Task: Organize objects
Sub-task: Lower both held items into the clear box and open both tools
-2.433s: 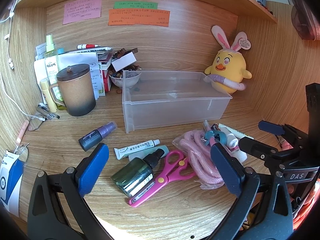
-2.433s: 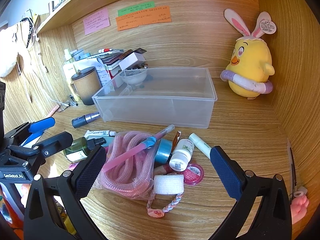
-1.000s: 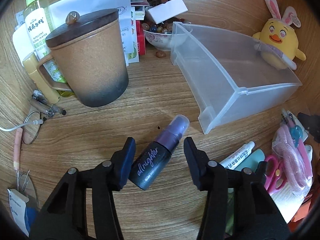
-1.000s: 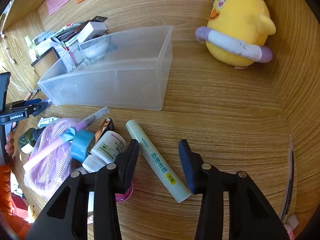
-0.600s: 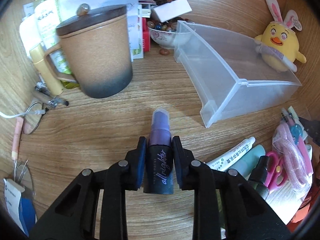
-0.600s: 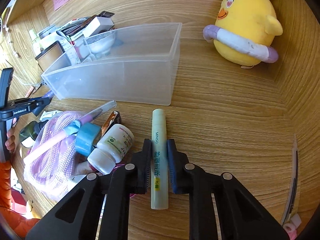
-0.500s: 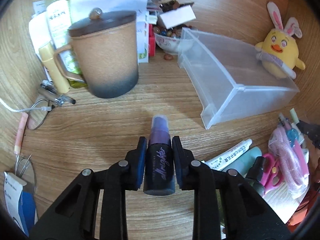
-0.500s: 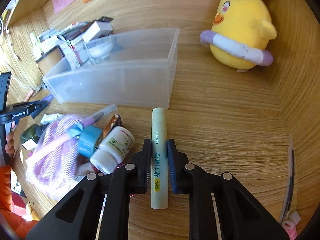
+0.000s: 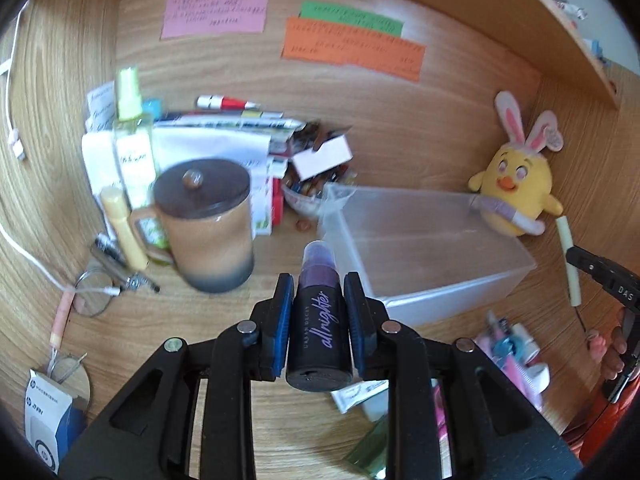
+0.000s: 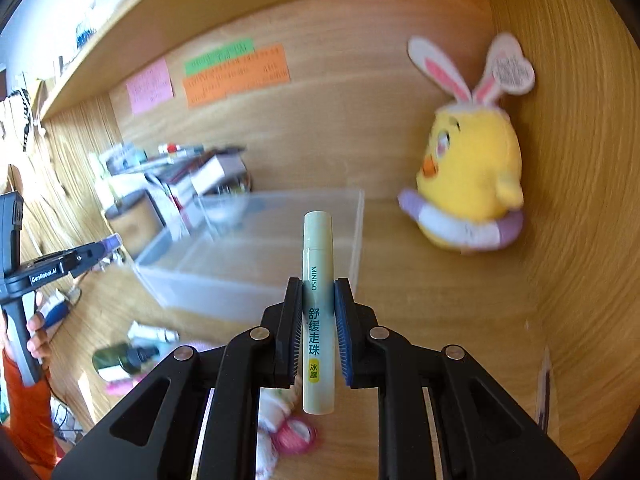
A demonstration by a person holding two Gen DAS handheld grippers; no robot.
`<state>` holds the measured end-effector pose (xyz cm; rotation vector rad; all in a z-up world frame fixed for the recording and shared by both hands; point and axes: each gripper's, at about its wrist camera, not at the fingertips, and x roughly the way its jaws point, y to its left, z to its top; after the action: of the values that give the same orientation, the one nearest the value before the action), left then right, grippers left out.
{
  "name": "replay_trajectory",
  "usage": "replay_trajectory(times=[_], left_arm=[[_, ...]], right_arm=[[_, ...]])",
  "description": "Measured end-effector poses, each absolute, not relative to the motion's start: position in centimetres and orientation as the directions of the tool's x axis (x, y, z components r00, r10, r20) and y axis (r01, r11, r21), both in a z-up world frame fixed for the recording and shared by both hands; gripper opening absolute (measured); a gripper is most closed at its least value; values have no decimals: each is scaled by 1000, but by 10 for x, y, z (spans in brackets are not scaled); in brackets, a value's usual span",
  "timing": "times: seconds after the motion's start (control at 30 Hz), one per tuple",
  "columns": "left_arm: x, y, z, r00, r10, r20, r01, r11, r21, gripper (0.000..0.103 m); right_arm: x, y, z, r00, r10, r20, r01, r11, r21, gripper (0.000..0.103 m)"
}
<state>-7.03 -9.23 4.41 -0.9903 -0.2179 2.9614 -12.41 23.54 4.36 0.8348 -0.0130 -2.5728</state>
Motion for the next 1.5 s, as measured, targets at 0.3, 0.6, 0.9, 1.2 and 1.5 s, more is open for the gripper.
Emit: replay_trajectory(times=[0.3, 0.6, 0.9, 1.2, 1.5], left_arm=[[-90, -64, 63, -822, 85, -563, -28, -994, -109, 25], [-126, -41, 44, -765, 103, -635, -69, -995, -78, 25], [-155, -29, 9, -685, 124, -718, -101, -992, -74, 25], [-158, -23, -1, -663, 137, -736, -140, -988, -57, 25], [-155, -24, 5, -666, 142, -732, -134, -989, -70, 40]], right_arm=[[-147, 211, 65, -721, -448, -529, 455, -881, 127, 14], [-184, 187, 37, -643, -453, -617, 475, -869, 142, 14], [-210, 176, 14, -589, -430, -684, 468, -872, 145, 14], [-224, 158, -4, -531, -420, -736, 495, -859, 133, 14], [-221, 153, -5, -509, -417, -753, 505, -853, 131, 16]])
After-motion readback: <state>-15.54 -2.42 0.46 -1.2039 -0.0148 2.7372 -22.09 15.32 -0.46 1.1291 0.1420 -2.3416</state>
